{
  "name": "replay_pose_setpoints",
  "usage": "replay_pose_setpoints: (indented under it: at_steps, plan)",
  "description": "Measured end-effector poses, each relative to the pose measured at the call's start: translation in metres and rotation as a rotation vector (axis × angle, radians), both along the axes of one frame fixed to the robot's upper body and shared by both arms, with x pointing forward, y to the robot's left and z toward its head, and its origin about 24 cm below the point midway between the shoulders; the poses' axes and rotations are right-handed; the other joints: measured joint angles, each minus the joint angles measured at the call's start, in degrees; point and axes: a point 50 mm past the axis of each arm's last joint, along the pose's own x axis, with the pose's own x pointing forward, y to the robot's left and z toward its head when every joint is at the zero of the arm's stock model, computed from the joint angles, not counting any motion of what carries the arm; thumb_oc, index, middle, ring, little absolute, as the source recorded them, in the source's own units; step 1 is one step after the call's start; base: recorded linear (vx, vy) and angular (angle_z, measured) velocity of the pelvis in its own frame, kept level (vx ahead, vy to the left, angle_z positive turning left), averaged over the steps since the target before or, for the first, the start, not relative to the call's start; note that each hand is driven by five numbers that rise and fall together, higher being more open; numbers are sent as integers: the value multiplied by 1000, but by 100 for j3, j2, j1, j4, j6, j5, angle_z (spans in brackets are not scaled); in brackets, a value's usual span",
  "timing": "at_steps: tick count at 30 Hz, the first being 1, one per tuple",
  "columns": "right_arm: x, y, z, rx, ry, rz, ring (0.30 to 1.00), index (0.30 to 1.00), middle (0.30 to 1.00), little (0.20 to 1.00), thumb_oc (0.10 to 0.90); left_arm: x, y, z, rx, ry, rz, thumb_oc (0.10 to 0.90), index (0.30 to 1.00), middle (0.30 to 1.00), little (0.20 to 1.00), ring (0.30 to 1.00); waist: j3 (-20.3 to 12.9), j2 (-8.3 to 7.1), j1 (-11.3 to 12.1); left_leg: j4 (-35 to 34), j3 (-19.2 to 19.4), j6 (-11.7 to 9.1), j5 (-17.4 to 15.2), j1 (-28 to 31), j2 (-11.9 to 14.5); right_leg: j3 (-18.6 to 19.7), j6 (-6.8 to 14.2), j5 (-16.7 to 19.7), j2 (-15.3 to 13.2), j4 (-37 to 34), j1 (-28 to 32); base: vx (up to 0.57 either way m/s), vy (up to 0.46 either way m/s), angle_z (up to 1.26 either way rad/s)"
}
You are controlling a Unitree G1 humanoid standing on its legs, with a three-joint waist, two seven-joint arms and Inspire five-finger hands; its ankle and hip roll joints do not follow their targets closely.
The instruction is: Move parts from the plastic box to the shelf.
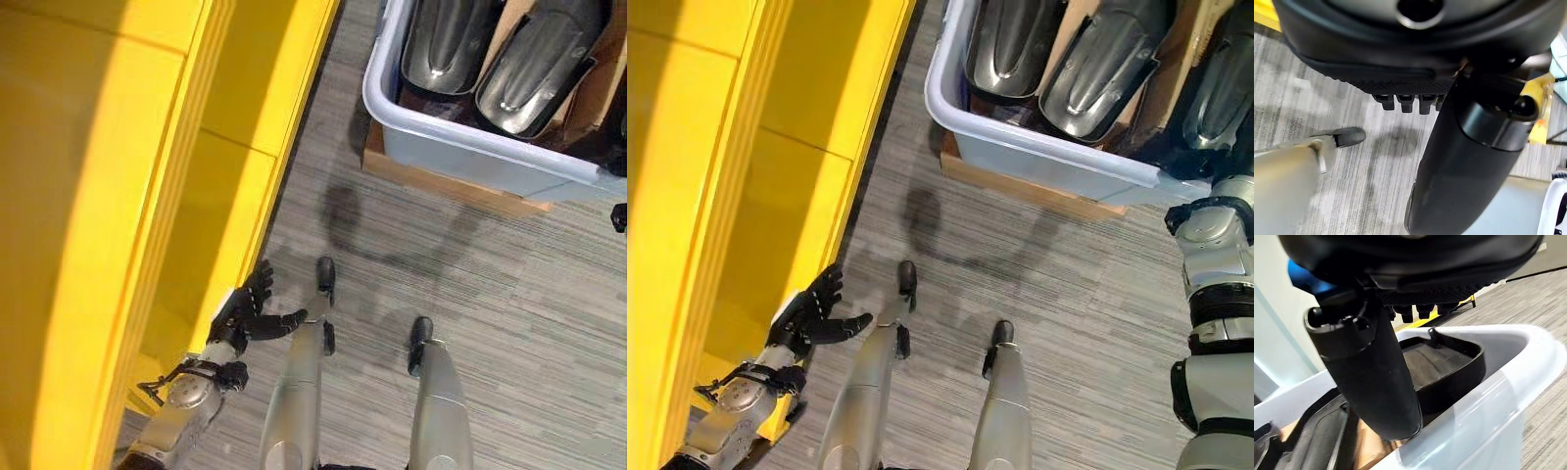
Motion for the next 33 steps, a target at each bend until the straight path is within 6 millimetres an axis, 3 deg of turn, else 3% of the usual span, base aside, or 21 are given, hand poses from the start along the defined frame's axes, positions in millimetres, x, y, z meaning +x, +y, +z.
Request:
replay_pose_setpoints:
  at_steps: [10, 17, 33]
  plan:
    - [3, 6, 7, -38, -4, 21, 1000, 1000, 1000, 1000, 900, 1, 0, 1, 1, 0, -17, 900, 1000, 1000, 1000, 1000, 14, 51, 7, -212, 77, -1, 120, 151, 83, 88, -5, 4, 81, 125, -80, 4, -9, -4]
    - [5, 11, 27, -108, -22, 31, 1000, 1000, 1000, 1000, 900, -1, 0, -1, 0, 8, -19, 900, 1000, 1000, 1000, 1000, 19, 112, -27, -446, 103, -49, 234, 124, 111, 146, -56, -1, 133, 256, -309, 14, -13, -2]
    - [7, 17, 48, -261, 33, 30, 1000, 1000, 1000, 1000, 900, 0, 0, 0, 5, 4, -21, 900, 1000, 1000, 1000, 1000, 16, 121, -26, -528, 79, -73, 326, -51, 124, 133, -136, -53, 179, 380, -569, 6, -6, 0]
